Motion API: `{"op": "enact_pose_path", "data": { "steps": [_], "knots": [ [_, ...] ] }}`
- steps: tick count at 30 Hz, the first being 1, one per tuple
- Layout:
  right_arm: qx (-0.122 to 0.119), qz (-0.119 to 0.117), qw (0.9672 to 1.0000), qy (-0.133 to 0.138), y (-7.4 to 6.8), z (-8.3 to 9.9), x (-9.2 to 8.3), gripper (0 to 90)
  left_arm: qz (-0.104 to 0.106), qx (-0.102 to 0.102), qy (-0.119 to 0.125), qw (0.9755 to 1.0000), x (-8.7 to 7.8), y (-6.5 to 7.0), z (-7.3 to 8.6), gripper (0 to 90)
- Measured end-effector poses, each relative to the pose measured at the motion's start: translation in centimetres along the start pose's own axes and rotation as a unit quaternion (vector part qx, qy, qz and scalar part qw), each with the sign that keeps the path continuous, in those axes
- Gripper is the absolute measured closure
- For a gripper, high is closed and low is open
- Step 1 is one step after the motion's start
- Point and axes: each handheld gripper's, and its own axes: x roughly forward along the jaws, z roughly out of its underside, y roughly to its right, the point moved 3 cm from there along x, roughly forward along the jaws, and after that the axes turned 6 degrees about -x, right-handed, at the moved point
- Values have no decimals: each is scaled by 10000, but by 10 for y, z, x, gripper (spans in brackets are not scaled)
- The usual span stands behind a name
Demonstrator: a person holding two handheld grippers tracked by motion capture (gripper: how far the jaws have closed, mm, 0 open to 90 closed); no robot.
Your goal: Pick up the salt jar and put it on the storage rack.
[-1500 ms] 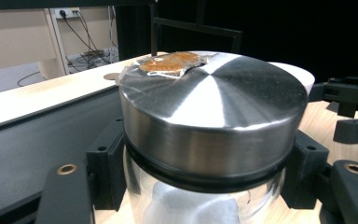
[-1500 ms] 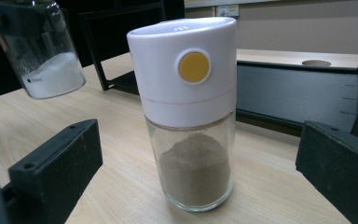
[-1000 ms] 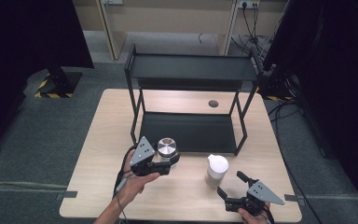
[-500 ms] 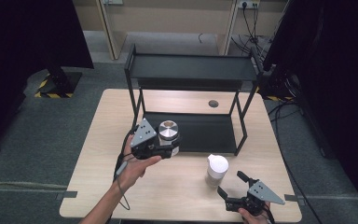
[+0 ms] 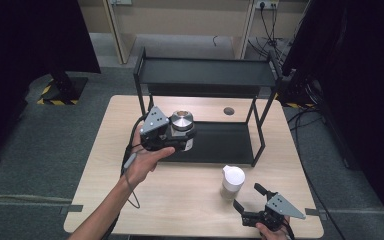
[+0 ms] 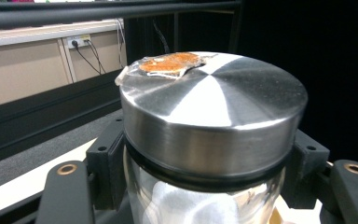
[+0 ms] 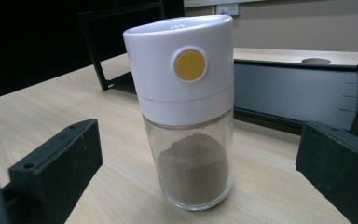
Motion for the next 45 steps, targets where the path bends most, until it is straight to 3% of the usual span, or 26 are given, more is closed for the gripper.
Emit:
{"op": "enact_pose_path", "data": {
  "steps": [20, 36, 45],
  "knots": [
    [-10, -23, 10000, -25, 0, 0, 1, 4, -217, -6, -5, 9998, -3, -8, -64, 309],
    [2, -25, 10000, -10, 1, 0, 0, 4, -389, -50, -31, 9992, 14, -6, -106, 309],
    [21, -29, 10000, -11, 1, 0, 0, 4, -539, -75, -14, 9985, 20, -6, -122, 309]
  ]
}}
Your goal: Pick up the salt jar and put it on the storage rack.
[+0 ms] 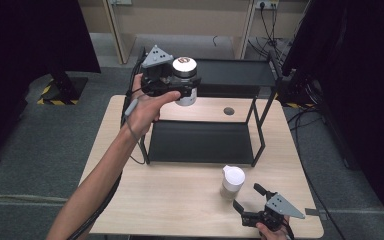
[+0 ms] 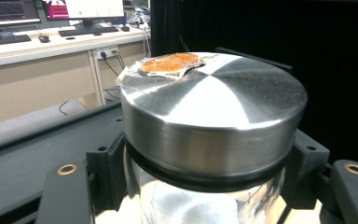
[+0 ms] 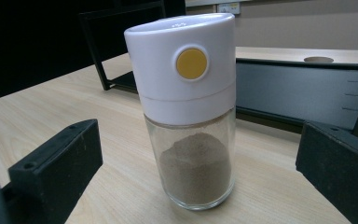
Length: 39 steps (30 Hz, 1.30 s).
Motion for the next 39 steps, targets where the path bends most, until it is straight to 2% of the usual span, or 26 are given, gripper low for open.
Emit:
{"op": "enact_pose_path", "data": {
  "steps": [10, 17, 31, 39],
  "knots": [
    [12, -6, 10000, 20, 0, 0, 0, 4, -233, -78, 62, 9997, 10, -1, -14, 309],
    [15, -7, 10000, 27, 1, 0, -1, 4, -527, -87, 59, 9986, 19, -2, -21, 309],
    [7, -24, 10000, 22, 1, 0, 0, 4, -870, -247, 202, 9957, 45, -5, -22, 309],
    [9, -36, 10000, 21, 1, 0, 0, 4, -1066, -193, 222, 9939, 59, -7, -21, 309]
  ]
}}
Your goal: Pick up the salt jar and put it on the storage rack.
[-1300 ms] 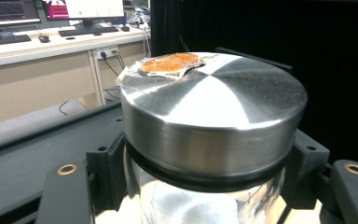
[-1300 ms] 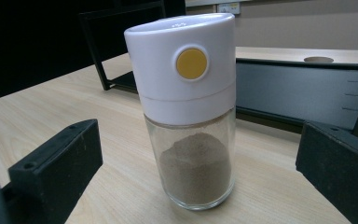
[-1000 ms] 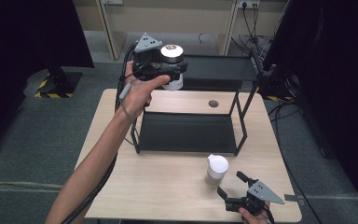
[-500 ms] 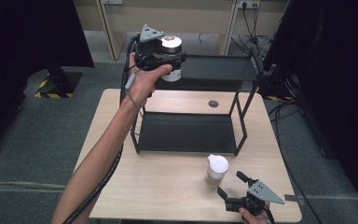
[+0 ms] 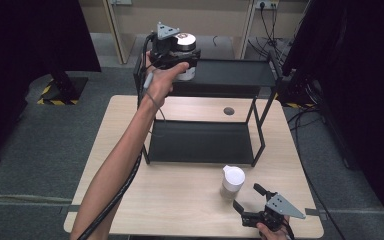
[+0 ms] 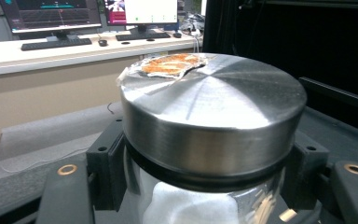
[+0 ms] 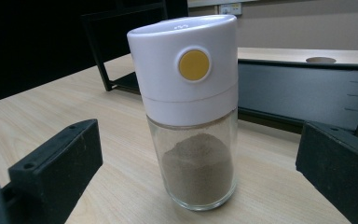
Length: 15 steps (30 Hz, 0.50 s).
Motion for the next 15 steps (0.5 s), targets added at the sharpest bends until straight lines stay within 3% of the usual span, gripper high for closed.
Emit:
{"op": "enact_pose_path", "data": {
  "steps": [15],
  "knots": [
    [8, -22, 10000, 18, 0, 0, -1, 5, -258, -35, -7, 9997, 19, -1, 8, 309]
  ]
}}
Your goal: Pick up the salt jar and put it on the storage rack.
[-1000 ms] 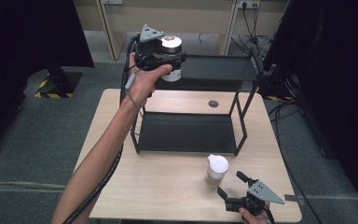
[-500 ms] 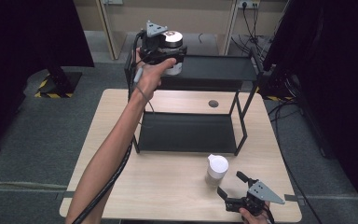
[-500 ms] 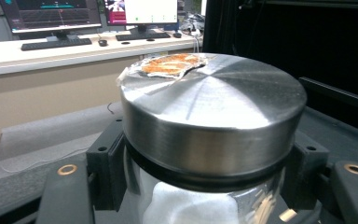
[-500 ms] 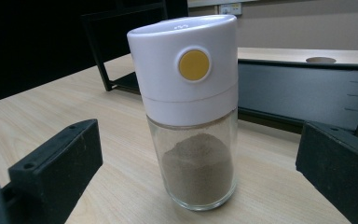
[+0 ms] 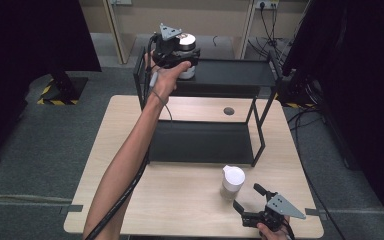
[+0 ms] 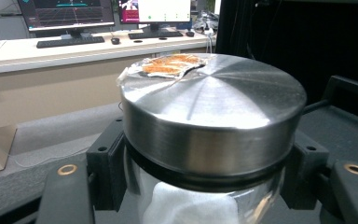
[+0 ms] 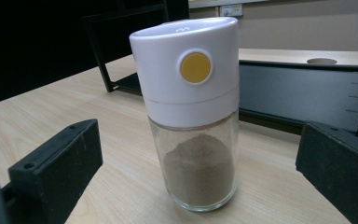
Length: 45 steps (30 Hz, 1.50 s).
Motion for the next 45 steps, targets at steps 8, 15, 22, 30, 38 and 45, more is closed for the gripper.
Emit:
{"op": "enact_pose_path", "data": {
  "steps": [8, 15, 22, 30, 38, 45],
  "knots": [
    [2, -35, 10000, -2, 0, 0, 1, 5, -42, 9, 46, 10000, 4, -3, 3, 309],
    [17, -36, 10000, -2, 0, 0, 1, 5, -97, 9, 133, 9999, 4, -2, 7, 304],
    [19, -56, 10000, -13, 0, 0, 2, 6, -246, -105, 262, 9993, 1, -1, 7, 24],
    [25, -64, 10000, -19, 0, 1, 2, 6, -209, -218, 280, 9992, -4, -4, 5, 0],
    [24, -62, 10000, -28, 0, 1, 2, 6, -125, -292, 191, 9993, -10, -2, 5, 0],
    [26, -58, 10000, -30, 0, 1, 2, 6, -34, -222, 173, 9996, -20, -4, 6, 0]
  ]
}}
